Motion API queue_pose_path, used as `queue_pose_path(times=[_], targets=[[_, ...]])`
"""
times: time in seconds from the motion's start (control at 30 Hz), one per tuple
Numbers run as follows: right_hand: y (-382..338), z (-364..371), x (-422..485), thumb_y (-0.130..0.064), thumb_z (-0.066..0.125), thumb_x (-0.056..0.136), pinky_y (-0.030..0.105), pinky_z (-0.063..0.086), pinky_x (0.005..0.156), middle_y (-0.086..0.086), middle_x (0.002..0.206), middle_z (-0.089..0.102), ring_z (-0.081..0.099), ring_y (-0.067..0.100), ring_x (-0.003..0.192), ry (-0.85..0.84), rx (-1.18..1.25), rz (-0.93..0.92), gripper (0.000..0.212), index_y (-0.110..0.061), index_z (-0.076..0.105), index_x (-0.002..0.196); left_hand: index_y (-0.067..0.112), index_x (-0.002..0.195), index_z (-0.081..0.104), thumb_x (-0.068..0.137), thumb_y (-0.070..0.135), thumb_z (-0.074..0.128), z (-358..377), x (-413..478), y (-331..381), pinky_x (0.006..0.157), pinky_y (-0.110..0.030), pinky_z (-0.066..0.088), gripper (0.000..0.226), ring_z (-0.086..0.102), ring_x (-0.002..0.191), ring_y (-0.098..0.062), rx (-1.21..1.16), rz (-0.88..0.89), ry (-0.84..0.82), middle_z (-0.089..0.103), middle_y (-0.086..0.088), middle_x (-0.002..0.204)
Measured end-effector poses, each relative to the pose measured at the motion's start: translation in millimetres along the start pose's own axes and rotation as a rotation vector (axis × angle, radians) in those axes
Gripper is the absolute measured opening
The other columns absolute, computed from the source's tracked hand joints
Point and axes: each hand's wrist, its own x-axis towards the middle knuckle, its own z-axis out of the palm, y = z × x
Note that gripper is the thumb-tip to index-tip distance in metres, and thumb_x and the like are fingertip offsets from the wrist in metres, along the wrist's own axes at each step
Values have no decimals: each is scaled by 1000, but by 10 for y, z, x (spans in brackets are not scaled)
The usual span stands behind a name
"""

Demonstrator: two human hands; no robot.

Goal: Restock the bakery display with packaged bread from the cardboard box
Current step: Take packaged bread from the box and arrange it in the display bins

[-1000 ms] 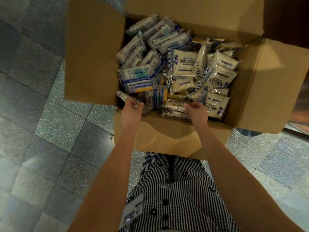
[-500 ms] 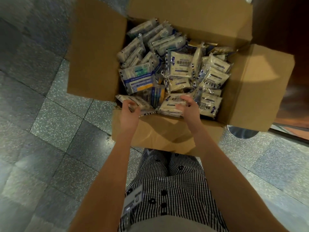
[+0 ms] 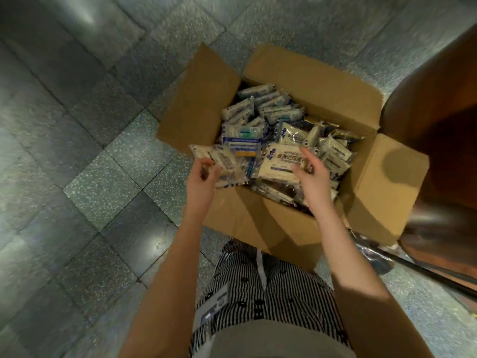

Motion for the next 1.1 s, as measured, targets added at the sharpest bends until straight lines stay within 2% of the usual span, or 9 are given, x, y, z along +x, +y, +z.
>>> queue_pose_path(times=[0.17, 0.33, 0.47, 0.57, 0.63, 0.77, 0.87, 1.0, 1.1], targets=[[-349, 58, -239, -2, 63, 91, 25, 28, 107, -10, 157, 31, 27, 6, 141, -159, -28, -142, 71, -36, 38, 147, 34, 103, 60, 93, 22, 59, -252, -559, 41, 80, -50, 57, 15, 66, 87, -30, -142, 11, 197, 67, -7, 100], [-469, 186, -586, 1, 67, 87, 24, 37, 100, -12, 142, 42, 40, 4, 124, -335, -74, -239, 69, -31, 42, 142, 29, 121, 57, 90, 0, 58, -437, -1303, -68, 68, -23, 57, 43, 66, 100, -14, -326, -25, 369, 60, 0, 125], [-460, 398, -975, 2, 70, 84, 8, 46, 74, -17, 107, 52, 54, -6, 92, -501, -101, -353, 49, -21, 49, 121, 21, 116, 54, 89, 3, 62, -630, -1910, -373, 73, -22, 56, 34, 66, 95, -12, -427, -109, 593, 62, -3, 115], [-421, 604, -1252, -6, 71, 86, 6, 39, 68, -15, 100, 51, 49, -12, 80, -598, -142, -441, 36, -17, 52, 114, 24, 106, 55, 88, 21, 70, -761, -2317, -541, 81, -31, 54, 24, 63, 102, -21, -470, -128, 773, 64, -2, 110], [-371, 757, -1476, -9, 72, 86, 8, 39, 65, -15, 96, 52, 47, -8, 77, -673, -183, -464, 31, -17, 53, 110, 16, 106, 54, 91, 16, 67, -840, -2633, -621, 73, -22, 51, 20, 60, 95, -16, -514, -128, 899, 61, 1, 104], [-244, 1060, -2045, -7, 72, 85, 12, 42, 64, -10, 92, 56, 51, 6, 78, -856, -257, -503, 23, -15, 57, 101, 24, 120, 49, 94, 5, 57, -1029, -3353, -836, 67, -27, 53, 33, 63, 88, -17, -573, -114, 1037, 60, -1, 106], [-98, 1255, -2574, 1, 67, 87, 9, 46, 62, -9, 98, 60, 55, 4, 77, -1026, -298, -513, 27, -15, 63, 108, 24, 127, 50, 90, -6, 51, -1138, -3935, -1052, 62, -19, 53, 48, 62, 85, 4, -559, -151, 1119, 55, 16, 113], [186, 1387, -3406, 6, 63, 87, 8, 46, 62, -8, 97, 61, 57, -11, 70, -1211, -344, -536, 36, -16, 65, 115, 19, 116, 55, 86, -4, 54, -1133, -4797, -1452, 69, -36, 51, 38, 59, 79, -19, -553, -278, 1323, 57, 9, 101], [520, 1389, -4098, 8, 63, 86, 7, 42, 55, -9, 87, 60, 53, -14, 57, -1320, -382, -570, 33, -13, 66, 112, 20, 108, 60, 91, 9, 61, -1029, -5542, -1803, 71, -32, 44, 20, 49, 67, -7, -452, -328, 1522, 57, 14, 91]])
